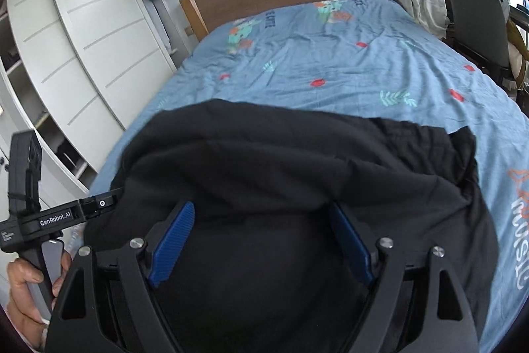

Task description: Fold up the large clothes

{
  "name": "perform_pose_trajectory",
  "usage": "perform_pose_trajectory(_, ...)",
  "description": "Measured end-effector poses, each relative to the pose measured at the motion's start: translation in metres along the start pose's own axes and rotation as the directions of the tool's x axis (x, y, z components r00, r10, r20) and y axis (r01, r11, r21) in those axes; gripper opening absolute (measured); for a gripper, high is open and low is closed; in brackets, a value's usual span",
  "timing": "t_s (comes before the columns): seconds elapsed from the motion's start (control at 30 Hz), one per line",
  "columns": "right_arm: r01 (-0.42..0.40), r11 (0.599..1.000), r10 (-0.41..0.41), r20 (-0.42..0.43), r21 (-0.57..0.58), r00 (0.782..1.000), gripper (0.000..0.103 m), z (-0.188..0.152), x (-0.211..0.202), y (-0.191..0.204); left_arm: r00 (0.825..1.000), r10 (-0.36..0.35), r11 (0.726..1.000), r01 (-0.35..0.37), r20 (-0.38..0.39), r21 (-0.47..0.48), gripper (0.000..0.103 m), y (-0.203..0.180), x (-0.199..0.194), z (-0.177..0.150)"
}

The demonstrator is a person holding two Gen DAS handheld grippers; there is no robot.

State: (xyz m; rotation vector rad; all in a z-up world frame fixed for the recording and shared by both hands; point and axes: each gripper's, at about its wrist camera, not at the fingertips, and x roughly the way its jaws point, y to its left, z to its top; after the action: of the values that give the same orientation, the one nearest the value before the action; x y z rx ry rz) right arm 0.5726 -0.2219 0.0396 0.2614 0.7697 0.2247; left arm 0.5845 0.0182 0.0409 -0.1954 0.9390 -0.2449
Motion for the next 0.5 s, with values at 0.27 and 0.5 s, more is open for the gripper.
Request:
perform_pose_trajectory(0.27,0.064,0.997,-0.063,-0.023,0.033,0.998,0.083,0.047,0.081,-0.022,0.994,0.096,0.995,-0.096,-0.046,0.02,0.078,-0.011,0.071,0.051)
perform_pose_trajectory(0.5,0.1,0.993,-0.095,-0.081,0.057,0.992,0.083,0.079,0.143,-0.044,0.984,0.159,0.987,-0.159,-0.084,0.013,0.082,-0.011,0.121,0.09)
